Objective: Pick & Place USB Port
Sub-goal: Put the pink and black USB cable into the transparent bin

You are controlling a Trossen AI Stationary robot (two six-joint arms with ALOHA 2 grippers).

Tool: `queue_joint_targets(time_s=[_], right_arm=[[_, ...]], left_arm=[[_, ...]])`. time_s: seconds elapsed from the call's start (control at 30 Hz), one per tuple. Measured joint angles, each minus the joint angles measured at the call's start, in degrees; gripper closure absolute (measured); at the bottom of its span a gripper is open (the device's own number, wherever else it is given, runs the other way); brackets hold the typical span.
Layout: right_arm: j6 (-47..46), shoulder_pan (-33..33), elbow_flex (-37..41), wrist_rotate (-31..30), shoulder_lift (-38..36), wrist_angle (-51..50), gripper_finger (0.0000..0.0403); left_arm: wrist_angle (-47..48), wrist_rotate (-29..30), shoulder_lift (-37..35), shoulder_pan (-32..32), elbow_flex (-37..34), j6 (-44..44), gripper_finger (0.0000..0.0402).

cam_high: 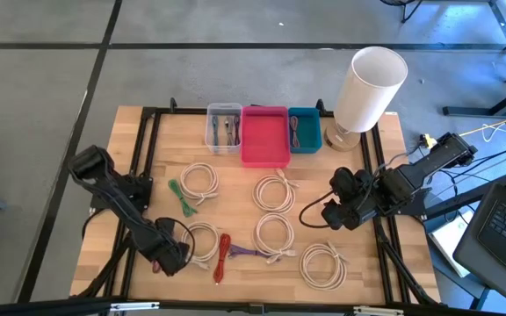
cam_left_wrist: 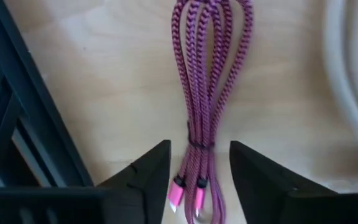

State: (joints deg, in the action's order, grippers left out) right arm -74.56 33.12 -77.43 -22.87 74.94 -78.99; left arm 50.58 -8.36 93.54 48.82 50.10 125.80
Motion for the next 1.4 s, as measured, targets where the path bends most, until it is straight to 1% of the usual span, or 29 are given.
queue_joint_targets(time_s=[0.13, 0.23, 0.3, 0.43, 0.47, 0.6, 0.73, 0.8, 0.87, 0.93, 1.0, 1.03, 1.07, 1.1, 1.13, 1.27, 1.4], right_arm=[[-0.01, 0.00, 0.00, 0.00, 0.00, 0.68, 0.0158], [-0.01, 0.00, 0.00, 0.00, 0.00, 1.17, 0.0158], [-0.01, 0.00, 0.00, 0.00, 0.00, 1.40, 0.0158], [-0.01, 0.00, 0.00, -0.02, 0.00, 1.50, 0.0158], [-0.01, 0.00, 0.00, -0.03, 0.00, 1.52, 0.0158], [-0.05, 0.00, 0.00, -0.50, 0.00, 1.67, 0.0158], [-0.04, 0.00, 0.00, -1.03, 0.00, 1.66, 0.0158], [-0.03, 0.00, 0.00, -1.52, 0.00, 1.65, 0.0158], [-0.03, -0.02, 0.00, -1.55, 0.00, 1.65, 0.0158], [-0.03, 0.00, 0.00, -1.65, 0.00, 1.65, 0.0158], [-0.05, 0.00, 0.00, -2.36, 0.00, 1.70, 0.0158], [-0.04, 0.00, 0.00, -2.79, 0.00, 1.85, 0.0158], [-0.07, -0.02, 0.00, -3.05, 0.00, 2.19, 0.0158], [-0.07, -0.10, 0.00, -3.06, 0.00, 2.48, 0.0158], [-0.05, -0.30, 0.00, -3.06, 0.00, 2.72, 0.0158], [-0.03, -1.14, 0.00, -3.06, 0.00, 4.09, 0.0158], [-0.03, -1.53, 0.00, -3.06, 0.00, 5.42, 0.0158]], left_arm=[[-4.69, -0.07, -0.10, -0.04, -3.05, 0.00, 0.0232], [-5.73, 0.08, -0.12, -0.04, -3.69, -0.11, 0.0249], [-6.14, 0.31, -0.29, -0.19, -3.72, -0.87, 0.0280], [-6.64, 0.75, -0.91, -0.26, -3.71, -1.90, 0.0375], [-6.66, 0.87, -1.12, -0.26, -3.71, -1.90, 0.0383], [-4.34, 2.87, -2.52, -0.17, -3.11, -0.56, 0.0390], [2.85, 7.24, -6.89, -0.20, 0.41, 0.33, 0.0393], [8.67, 11.36, -10.23, -0.35, 2.55, 0.65, 0.0393], [13.10, 17.92, -14.06, -0.77, 5.02, 1.14, 0.0393], [16.14, 28.01, -17.92, -1.70, 7.23, 1.09, 0.0393], [17.74, 40.52, -21.74, -3.27, 8.37, 0.66, 0.0393], [17.59, 46.15, -23.67, -4.47, 8.49, -0.51, 0.0393], [17.33, 50.50, -25.26, -5.96, 8.60, -2.50, 0.0393], [17.22, 53.48, -26.72, -7.94, 8.65, -5.16, 0.0393], [17.56, 54.97, -27.99, -10.42, 8.64, -8.36, 0.0393], [16.83, 55.32, -31.87, -24.34, 8.64, -24.57, 0.0393], [11.92, 51.41, -34.56, -40.18, 8.62, -44.84, 0.0393]])
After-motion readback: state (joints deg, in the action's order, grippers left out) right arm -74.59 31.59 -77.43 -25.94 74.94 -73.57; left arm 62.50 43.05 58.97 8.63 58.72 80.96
